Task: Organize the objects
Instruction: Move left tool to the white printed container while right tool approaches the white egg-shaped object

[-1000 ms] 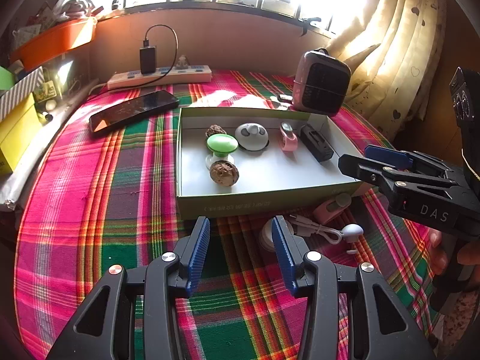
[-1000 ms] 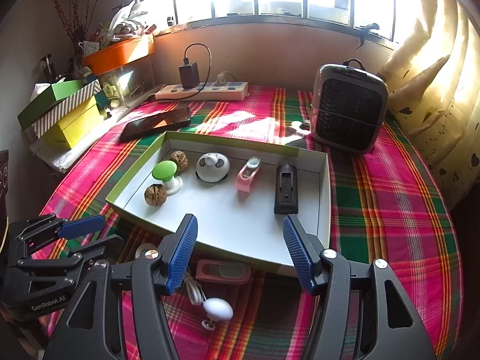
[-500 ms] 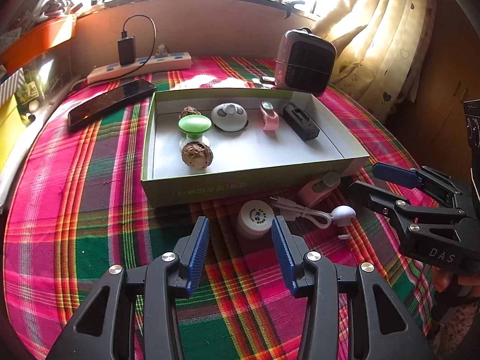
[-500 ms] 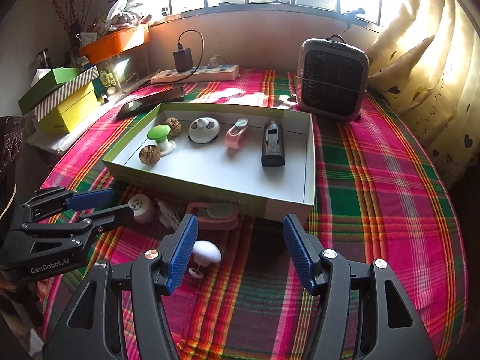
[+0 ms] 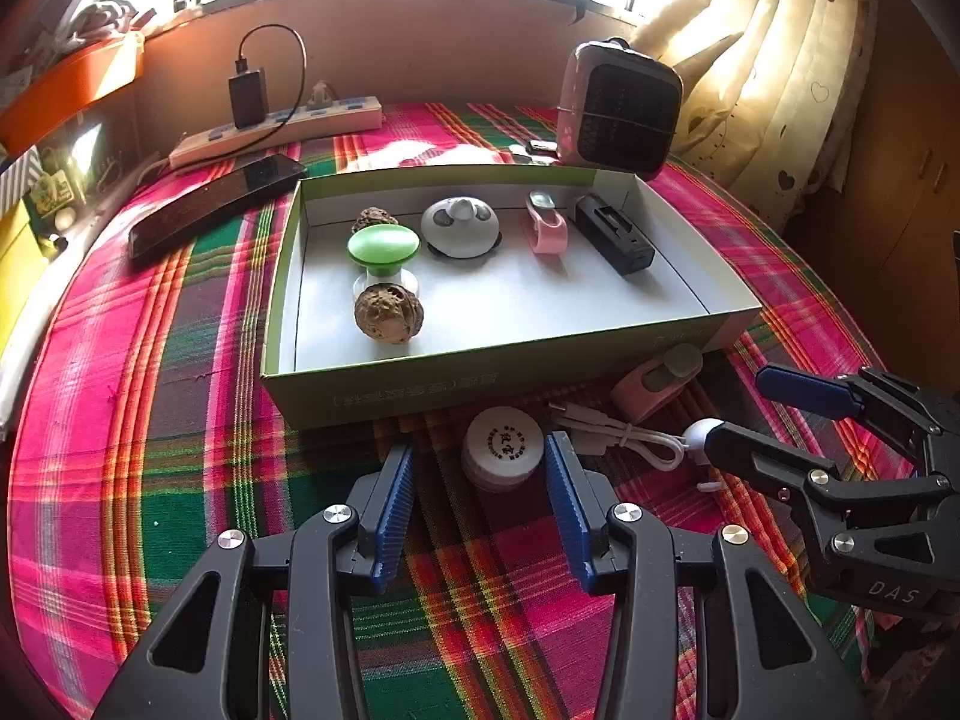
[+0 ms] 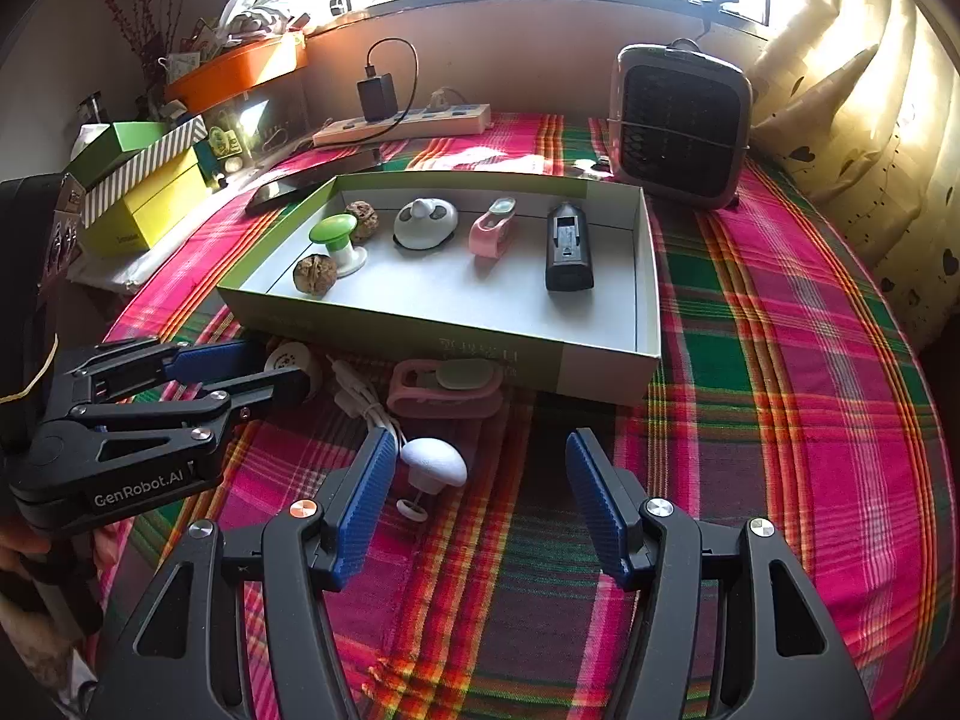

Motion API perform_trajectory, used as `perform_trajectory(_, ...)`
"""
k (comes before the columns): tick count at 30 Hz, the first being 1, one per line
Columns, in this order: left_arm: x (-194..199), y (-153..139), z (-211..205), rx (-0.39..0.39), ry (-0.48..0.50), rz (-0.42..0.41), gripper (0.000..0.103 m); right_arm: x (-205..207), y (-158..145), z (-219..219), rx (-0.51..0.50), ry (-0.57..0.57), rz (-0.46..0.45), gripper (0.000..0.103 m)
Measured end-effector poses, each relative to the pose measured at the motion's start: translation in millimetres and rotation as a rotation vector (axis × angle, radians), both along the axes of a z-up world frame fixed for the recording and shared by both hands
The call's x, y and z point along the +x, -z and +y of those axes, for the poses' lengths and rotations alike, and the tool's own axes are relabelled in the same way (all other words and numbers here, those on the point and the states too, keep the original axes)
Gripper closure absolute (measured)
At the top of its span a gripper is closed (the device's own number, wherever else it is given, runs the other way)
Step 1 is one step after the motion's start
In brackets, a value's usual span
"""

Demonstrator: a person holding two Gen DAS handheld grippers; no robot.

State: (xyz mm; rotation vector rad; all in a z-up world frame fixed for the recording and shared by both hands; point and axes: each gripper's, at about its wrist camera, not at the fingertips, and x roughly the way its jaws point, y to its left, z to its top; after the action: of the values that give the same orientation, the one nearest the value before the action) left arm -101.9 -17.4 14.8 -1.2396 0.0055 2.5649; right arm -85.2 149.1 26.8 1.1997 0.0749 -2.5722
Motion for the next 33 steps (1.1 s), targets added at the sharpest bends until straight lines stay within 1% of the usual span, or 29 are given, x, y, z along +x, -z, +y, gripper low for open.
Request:
perform_trajectory(5,-3.3,2.4,-3.4,0.002,-0.018,-0.006,0.061,-0.7,5.3,-2.2,0.006,-0.001,-0.015,0.043)
perform_trajectory(8,-4.6,2.5,-5.6,-0.002,-0.027,-0.005,0.061,-1.0,8.2,-5.5,0.036,-0.002,-0.015,0.043)
perform_trajectory(10,-5.4,3.3,-6.6,-0.002,-0.029,-0.007,0.061,-1.1,9.1,-4.5,0.033,-0.001,-0.019,0.043)
perform_trajectory(17,-6.8,3.8,-7.8,-0.001,-0.036,-0.007,0.061,0.3,9.4,0.9,0.069,0.03,-0.009,0.043)
perform_trajectory(33,-8.6,4.3,-10.5,0.016,-0.045,-0.011,0.061,12.9,12.6,7.8,0.039,0.037,-0.014,0.044)
